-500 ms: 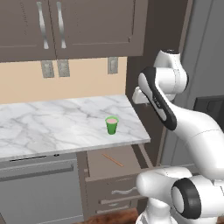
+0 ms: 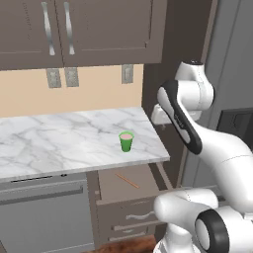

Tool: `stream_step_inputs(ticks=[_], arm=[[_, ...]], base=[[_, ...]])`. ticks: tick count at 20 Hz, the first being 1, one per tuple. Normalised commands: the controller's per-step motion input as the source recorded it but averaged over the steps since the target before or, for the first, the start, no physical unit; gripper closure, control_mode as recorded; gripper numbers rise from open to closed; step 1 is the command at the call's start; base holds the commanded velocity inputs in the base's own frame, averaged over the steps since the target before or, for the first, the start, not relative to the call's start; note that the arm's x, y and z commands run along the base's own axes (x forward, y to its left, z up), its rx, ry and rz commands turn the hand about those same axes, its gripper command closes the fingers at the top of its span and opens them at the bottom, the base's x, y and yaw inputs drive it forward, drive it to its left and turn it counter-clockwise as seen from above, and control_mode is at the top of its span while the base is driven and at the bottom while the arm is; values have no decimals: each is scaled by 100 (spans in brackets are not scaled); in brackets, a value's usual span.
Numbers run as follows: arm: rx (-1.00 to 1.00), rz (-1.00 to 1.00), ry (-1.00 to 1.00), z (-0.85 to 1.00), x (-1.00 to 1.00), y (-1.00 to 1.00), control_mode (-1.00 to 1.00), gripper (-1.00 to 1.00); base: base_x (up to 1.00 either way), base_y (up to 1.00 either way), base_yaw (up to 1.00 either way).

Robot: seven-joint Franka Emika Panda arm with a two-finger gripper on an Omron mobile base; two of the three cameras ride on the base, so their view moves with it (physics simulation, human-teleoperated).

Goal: Pick up the straw from the left drawer and put it inside the smoothie cup.

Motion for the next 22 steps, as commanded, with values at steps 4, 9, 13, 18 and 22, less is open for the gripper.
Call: stream_step_inputs(ticks=[4, 9, 13, 18, 22], arm=[[0, 0, 5, -2, -6, 0, -100, -100], [-4, -6, 6, -17, -6, 9, 100, -100], [0, 0, 0, 0, 0, 0, 100, -100], [0, 0, 0, 0, 0, 0, 100, -100], [0, 0, 0, 0, 0, 0, 100, -100]], base=[[0, 0, 0], [-2, 3, -3], [-45, 21, -24], [-61, 35, -33], [-45, 73, -28]])
